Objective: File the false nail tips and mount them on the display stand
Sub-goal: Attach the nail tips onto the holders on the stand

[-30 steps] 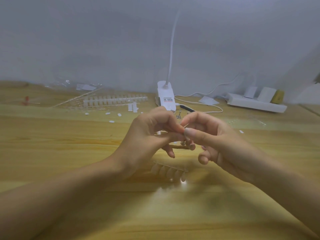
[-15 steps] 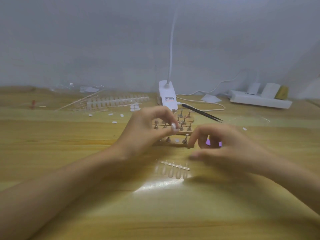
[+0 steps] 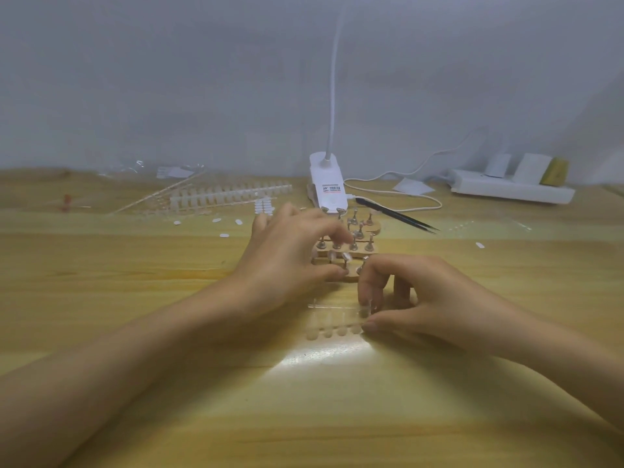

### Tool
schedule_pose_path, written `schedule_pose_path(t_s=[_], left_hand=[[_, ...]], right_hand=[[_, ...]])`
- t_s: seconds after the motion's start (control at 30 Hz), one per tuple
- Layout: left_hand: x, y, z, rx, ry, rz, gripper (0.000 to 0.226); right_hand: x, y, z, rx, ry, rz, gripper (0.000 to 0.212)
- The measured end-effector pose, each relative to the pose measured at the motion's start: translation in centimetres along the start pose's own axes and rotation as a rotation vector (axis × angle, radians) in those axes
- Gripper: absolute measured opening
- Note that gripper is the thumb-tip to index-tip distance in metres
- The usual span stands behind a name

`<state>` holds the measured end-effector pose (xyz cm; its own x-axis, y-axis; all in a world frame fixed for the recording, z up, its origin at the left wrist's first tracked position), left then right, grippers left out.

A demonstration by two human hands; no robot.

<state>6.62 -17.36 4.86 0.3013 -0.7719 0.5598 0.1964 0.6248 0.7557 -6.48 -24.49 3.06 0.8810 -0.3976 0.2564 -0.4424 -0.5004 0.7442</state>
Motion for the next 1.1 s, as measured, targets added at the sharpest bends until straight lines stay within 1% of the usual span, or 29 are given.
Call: schedule_pose_path(t_s=[0.03, 0.07, 0.13, 0.17, 0.2, 0.27, 0.3, 0.33, 0.4, 0.5, 0.57, 0.63, 0.7, 0.73, 0.77, 0.8, 0.87, 0.9, 0.93, 0.97, 1.0, 1.1], left_hand=[[0.2, 0.7, 0.2, 0.003, -0.039, -0.001, 0.033], [0.5, 1.6, 0.5, -0.024, -0.081, 0.008, 0.031], [0.7, 3.4, 1.6, -0.172, -0.139, 0.026, 0.016], [0.5, 3.8, 2.3, -0.237, -0.155, 0.007, 0.014], [0.1, 3.8, 2.9, -0.249, -0.164, -0.035, 0.019], [-1.3, 2.3, 4.0, -0.105, -0.202, -0.145, 0.030], [-1.9, 1.5, 4.4, -0.024, -0.226, -0.175, 0.029], [-2.4, 0.9, 4.5, 0.002, -0.230, -0.185, 0.023], [-2.8, 0.5, 3.9, -0.118, -0.166, -0.184, 0.012], [-3.2, 0.4, 2.4, -0.331, -0.039, -0.174, 0.019], [-3.6, 0.2, 1.8, -0.460, 0.054, -0.183, 0.020], [-3.9, -0.4, 1.3, -0.638, 0.191, -0.222, 0.016], [-4.1, -0.8, 0.7, -0.737, 0.288, -0.263, 0.015], [-4.1, -0.7, 0.5, -0.743, 0.285, -0.262, 0.015], [-4.0, -0.5, 0.6, -0.721, 0.235, -0.233, 0.015], [-3.8, 0.0, 0.9, -0.653, 0.132, -0.171, 0.015], [-3.9, 1.1, 2.0, -0.421, -0.149, -0.023, 0.017], [-4.1, 1.3, 2.6, -0.328, -0.256, 0.022, 0.017], [-4.2, 1.3, 2.9, -0.276, -0.311, 0.029, 0.016], [-4.3, 1.2, 3.0, -0.262, -0.323, 0.017, 0.013], [-4.3, 1.1, 2.9, -0.252, -0.321, 0.002, 0.010], [-4.4, 1.0, 2.6, -0.101, -0.300, 0.001, 0.009]], right_hand=[[0.1, 0.1, 0.1, 0.051, -0.017, -0.001, 0.025], [0.1, 0.2, 0.2, 0.101, -0.040, -0.002, 0.025], [0.3, 0.3, 0.4, 0.177, -0.079, 0.003, 0.024], [0.3, 0.3, 0.4, 0.194, -0.087, 0.010, 0.023], [0.4, 0.3, 0.4, 0.207, -0.088, 0.019, 0.022], [0.4, 0.4, 0.4, 0.227, -0.082, 0.042, 0.022], [0.4, 0.5, 0.4, 0.230, -0.073, 0.054, 0.022], [0.3, 0.6, 0.3, 0.230, -0.063, 0.061, 0.022], [0.2, 0.6, 0.2, 0.237, -0.045, 0.065, 0.022], [0.1, 0.8, -0.1, 0.257, 0.012, 0.124, 0.013], [-0.2, 1.4, -0.8, 0.115, 0.155, 0.241, 0.014], [-1.0, 2.0, -2.7, -0.149, 0.425, 0.369, 0.015], [-2.3, 1.5, -4.3, -0.404, 0.716, 0.436, 0.016], [-2.7, 1.4, -4.4, -0.455, 0.775, 0.456, 0.017], [-2.5, 1.5, -4.1, -0.424, 0.735, 0.461, 0.018], [-1.9, 1.9, -3.6, -0.291, 0.602, 0.445, 0.019], [-0.7, 2.3, -1.6, 0.194, 0.197, 0.374, 0.019], [-0.5, 2.2, -0.7, 0.426, 0.021, 0.359, 0.020], [-0.4, 2.2, 0.0, 0.565, -0.095, 0.363, 0.019], [-0.4, 2.2, 0.4, 0.603, -0.139, 0.370, 0.018], [-0.4, 2.1, 0.2, 0.587, -0.128, 0.365, 0.017], [-0.4, 1.8, -0.7, 0.434, -0.023, 0.357, 0.020]])
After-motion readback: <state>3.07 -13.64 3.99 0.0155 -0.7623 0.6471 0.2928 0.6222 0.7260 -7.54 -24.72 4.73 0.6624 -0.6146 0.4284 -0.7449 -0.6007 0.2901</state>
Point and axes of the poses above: each hand's wrist, its own x-axis towards the middle knuckle, its own y-axis out of the back of the hand, z = x × y, the point moved 7 cm from there along x, towards the middle knuckle, and after that the axes turned 12 degrees about z, right-handed, at the moved point
